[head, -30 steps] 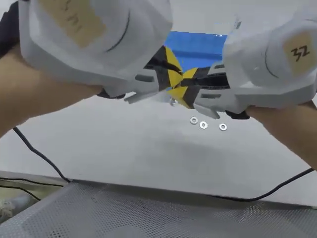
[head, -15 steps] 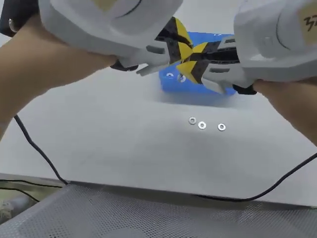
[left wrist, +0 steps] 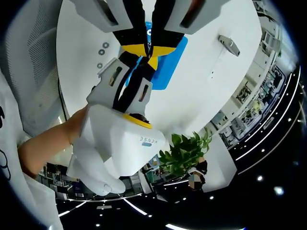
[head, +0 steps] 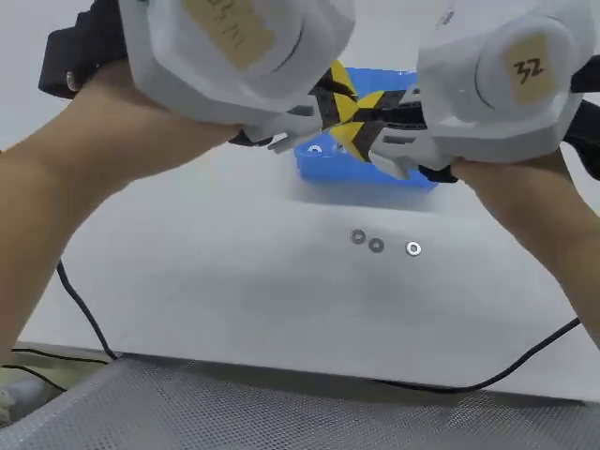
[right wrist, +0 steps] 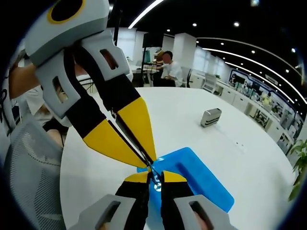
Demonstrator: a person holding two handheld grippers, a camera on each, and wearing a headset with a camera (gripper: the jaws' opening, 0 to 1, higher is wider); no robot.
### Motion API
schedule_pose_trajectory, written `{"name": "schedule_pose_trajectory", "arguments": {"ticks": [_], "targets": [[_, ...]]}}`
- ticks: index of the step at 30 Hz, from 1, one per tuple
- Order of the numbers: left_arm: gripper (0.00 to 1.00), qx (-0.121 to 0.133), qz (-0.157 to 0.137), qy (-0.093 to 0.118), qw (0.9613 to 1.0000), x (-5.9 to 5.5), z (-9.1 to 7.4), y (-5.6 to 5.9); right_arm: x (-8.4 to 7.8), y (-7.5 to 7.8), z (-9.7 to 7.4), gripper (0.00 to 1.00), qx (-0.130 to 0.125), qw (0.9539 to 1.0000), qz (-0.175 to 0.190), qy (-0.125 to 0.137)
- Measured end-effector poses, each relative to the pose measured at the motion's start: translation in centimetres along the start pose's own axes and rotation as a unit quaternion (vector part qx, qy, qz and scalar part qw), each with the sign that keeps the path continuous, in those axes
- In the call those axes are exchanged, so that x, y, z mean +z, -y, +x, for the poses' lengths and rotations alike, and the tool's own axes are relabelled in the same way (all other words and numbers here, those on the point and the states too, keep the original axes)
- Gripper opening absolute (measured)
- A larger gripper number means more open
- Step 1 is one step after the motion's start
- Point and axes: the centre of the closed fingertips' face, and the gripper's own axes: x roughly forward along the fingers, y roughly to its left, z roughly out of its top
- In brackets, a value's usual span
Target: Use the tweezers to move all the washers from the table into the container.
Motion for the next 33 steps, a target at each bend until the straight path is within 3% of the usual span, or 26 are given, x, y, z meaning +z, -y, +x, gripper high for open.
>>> {"name": "schedule_pose_trajectory", "arguments": {"ticks": [5, 6, 8, 19, 26, 33], "targets": [[0.0, 0.002, -0.002, -0.012, 0.9999, -0.2, -0.6, -0.1, -0.7, 0.2, 0.7, 0.04, -0.001, 1.0, 0.008, 0.0], [0.0, 0.001, -0.001, -0.016, 0.9999, -1.0, 1.2, -0.3, -0.8, 0.3, 0.9, 0.04, -0.003, 1.0, 0.008, -0.003], [0.0, 0.002, -0.001, -0.017, 0.9998, -1.4, 2.4, -0.6, -0.8, 0.4, 1.1, 0.04, -0.006, 0.9999, 0.006, -0.006], [0.0, -0.003, -0.004, -0.036, 0.9993, -2.6, 3.6, -0.7, -2.0, 0.6, 1.9, 0.05, -0.003, 0.9996, 0.003, -0.028], [0.0, 0.002, -0.01, -0.038, 0.9992, -2.6, 3.2, -0.7, -1.7, 0.3, 1.6, 0.06, 0.0, 0.9996, 0.013, -0.024], [0.0, 0.006, -0.012, -0.018, 0.9997, -1.1, 2.2, -0.6, -0.2, -0.1, -0.1, 0.06, -0.008, 0.9998, 0.02, -0.003]]}}
